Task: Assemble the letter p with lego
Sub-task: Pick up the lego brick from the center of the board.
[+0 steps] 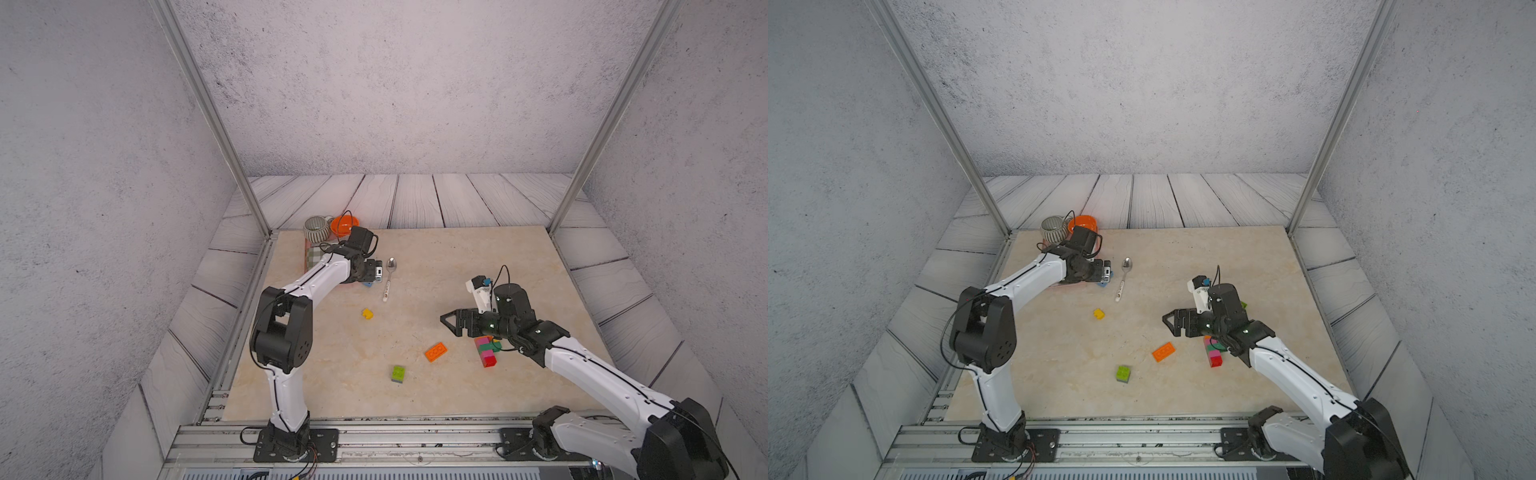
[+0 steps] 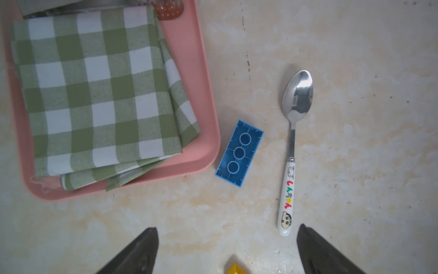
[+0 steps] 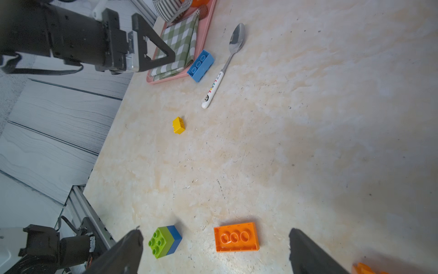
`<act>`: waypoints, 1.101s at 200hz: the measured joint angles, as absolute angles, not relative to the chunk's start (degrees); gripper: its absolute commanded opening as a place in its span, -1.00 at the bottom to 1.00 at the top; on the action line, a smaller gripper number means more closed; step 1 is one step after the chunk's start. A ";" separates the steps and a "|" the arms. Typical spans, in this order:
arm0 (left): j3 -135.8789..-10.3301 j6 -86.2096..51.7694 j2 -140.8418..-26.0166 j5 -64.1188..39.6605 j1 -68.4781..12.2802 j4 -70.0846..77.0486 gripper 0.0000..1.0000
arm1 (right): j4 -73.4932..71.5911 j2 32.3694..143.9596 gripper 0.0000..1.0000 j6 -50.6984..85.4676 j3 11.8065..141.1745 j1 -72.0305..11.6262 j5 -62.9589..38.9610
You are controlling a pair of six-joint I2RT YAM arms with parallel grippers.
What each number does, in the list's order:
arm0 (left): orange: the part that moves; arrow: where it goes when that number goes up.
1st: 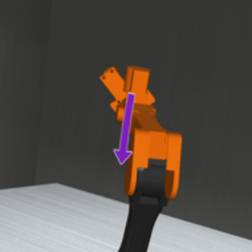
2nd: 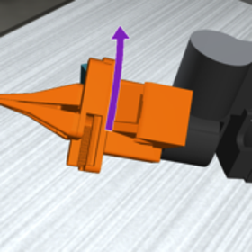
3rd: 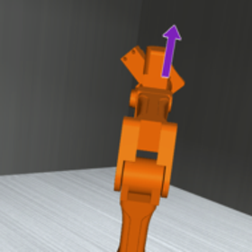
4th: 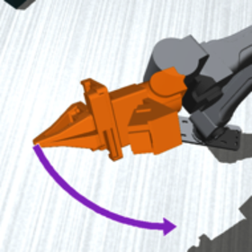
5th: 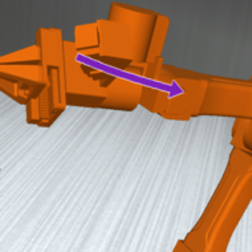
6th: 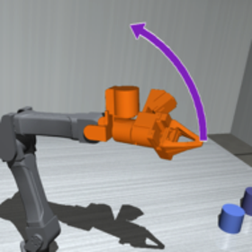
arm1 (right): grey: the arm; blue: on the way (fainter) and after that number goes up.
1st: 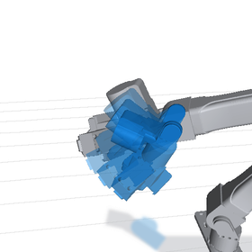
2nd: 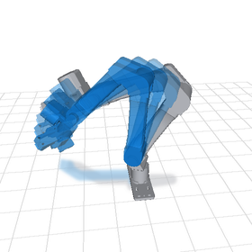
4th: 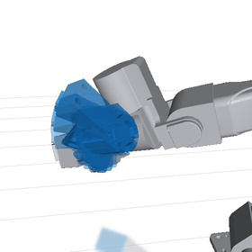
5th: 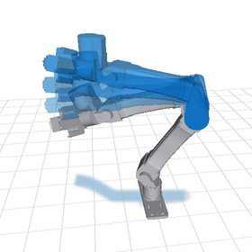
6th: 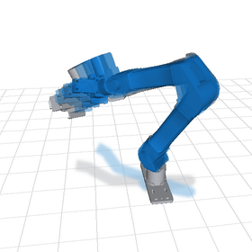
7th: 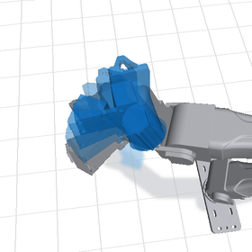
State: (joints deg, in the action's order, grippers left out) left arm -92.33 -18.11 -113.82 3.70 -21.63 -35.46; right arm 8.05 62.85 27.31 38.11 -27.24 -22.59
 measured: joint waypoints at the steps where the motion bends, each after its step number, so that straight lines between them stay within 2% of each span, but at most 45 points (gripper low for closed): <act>1: -92.64 -18.04 -114.06 3.77 -21.61 -35.66 0.80 | 7.94 62.81 0.98 27.33 38.04 -27.22 -22.61; 31: -105.51 -15.00 -124.09 4.80 -20.99 -42.22 0.41 | 5.89 60.25 0.98 27.66 36.23 -26.98 -23.05; 53: -111.79 -13.43 -129.12 4.67 -20.21 -45.84 0.26 | 5.04 58.15 0.98 27.68 35.86 -26.83 -23.03; 103: -114.30 -11.57 -132.51 0.58 -19.94 -48.95 0.19 | 3.16 58.00 0.98 27.68 35.79 -26.68 -23.55; 132: -115.94 -10.57 -132.94 -1.04 -20.38 -48.97 0.04 | 2.90 58.57 0.98 27.73 35.79 -26.65 -24.05; 220: -122.06 -8.97 -140.77 -2.13 -20.91 -49.67 0.01 | 2.28 60.40 0.98 27.90 35.79 -26.65 -25.78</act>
